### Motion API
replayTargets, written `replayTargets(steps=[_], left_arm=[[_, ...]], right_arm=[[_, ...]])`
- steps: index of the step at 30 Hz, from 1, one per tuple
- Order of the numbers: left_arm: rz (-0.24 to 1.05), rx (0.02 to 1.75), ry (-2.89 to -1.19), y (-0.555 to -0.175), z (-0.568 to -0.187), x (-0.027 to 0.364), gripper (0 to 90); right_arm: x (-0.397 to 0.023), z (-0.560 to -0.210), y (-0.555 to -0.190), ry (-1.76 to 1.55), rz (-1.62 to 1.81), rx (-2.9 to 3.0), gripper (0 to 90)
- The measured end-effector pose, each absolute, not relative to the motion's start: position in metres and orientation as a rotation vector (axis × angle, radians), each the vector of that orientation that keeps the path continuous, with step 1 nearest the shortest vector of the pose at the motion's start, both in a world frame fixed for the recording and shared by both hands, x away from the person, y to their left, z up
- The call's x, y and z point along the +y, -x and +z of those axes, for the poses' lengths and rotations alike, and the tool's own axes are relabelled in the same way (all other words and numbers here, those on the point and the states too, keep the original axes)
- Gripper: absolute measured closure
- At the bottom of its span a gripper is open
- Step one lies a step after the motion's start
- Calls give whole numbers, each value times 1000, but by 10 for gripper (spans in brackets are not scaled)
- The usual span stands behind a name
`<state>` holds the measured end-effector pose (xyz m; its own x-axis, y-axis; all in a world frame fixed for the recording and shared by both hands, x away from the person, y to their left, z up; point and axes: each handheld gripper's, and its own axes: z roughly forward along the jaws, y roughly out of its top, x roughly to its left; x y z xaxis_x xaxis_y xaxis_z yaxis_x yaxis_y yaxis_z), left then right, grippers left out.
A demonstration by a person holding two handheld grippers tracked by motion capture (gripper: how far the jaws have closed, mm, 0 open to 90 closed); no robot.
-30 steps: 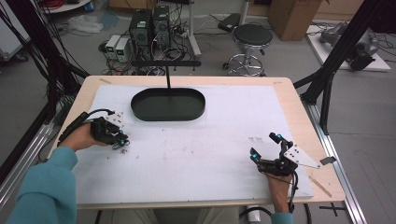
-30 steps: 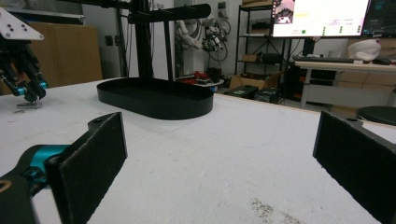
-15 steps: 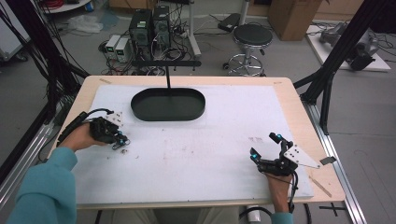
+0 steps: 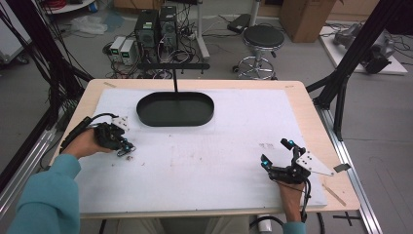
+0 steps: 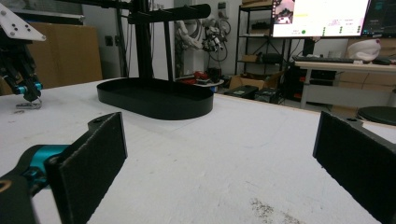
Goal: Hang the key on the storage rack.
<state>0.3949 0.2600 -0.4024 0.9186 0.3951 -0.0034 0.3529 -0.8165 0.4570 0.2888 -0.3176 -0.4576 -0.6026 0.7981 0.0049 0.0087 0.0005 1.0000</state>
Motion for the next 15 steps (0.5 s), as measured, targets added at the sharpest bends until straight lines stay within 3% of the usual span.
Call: replayTargets(steps=[15], left_arm=[[237,728,-2575,-387,-399,258,884]], right_arm=[[-318,-458,-289,-840,1669,1672,22]])
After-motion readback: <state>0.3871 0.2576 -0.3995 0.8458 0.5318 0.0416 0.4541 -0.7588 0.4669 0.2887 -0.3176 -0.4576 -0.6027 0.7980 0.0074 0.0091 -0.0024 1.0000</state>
